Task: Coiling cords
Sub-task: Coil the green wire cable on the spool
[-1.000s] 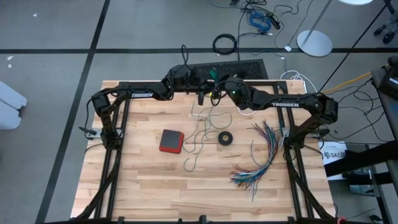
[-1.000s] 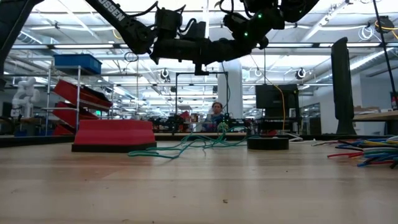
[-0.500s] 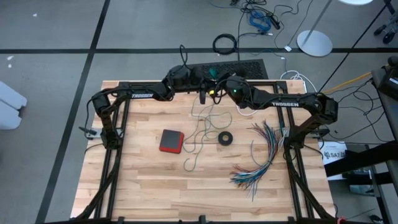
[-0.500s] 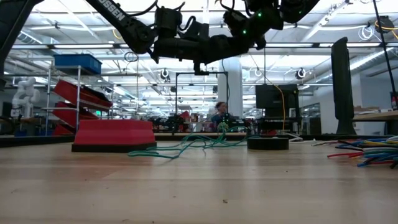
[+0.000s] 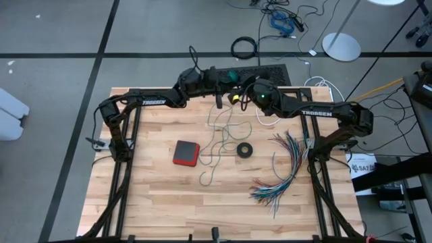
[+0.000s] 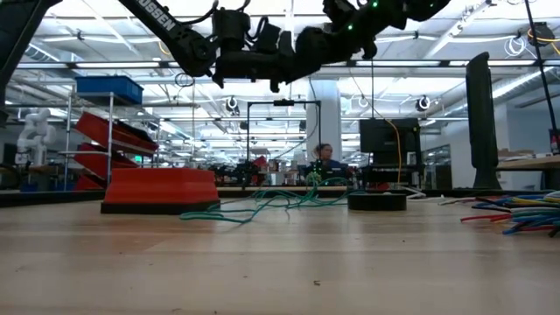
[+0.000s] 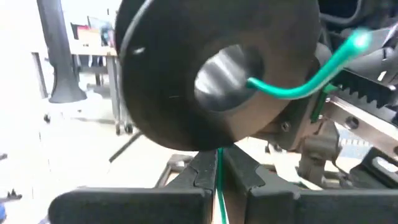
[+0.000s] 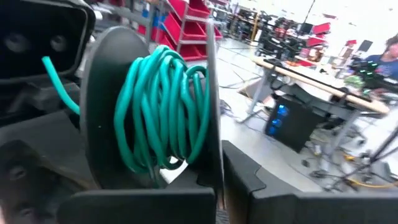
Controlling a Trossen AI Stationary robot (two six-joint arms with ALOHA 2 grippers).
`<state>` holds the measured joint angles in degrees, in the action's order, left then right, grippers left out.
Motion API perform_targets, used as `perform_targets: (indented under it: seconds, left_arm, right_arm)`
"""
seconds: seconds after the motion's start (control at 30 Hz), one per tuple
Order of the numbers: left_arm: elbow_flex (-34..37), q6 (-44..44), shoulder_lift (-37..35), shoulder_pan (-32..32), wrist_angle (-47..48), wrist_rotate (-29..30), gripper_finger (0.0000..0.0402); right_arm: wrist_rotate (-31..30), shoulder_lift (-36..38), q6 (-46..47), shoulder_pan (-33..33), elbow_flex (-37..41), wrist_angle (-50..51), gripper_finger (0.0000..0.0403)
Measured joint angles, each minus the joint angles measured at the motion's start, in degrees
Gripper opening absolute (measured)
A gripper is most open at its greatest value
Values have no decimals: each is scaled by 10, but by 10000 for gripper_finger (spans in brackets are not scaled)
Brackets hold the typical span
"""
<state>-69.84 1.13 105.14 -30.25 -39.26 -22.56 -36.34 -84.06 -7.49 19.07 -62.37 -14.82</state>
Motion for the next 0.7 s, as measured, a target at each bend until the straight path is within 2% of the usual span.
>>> perform_targets:
  seconds: [0.17, 0.43, 0.7]
  left_arm:
    - [0, -4, 0, 0, -30, -3, 18]
    - [0, -35, 0, 1, -8, -41, 20]
    - [1, -49, 1, -1, -1, -48, 69]
  right_arm:
    - [55, 11, 30, 2, 0, -4, 0]
    - [127, 27, 58, 2, 0, 21, 0]
    - [162, 52, 71, -1, 0, 20, 0]
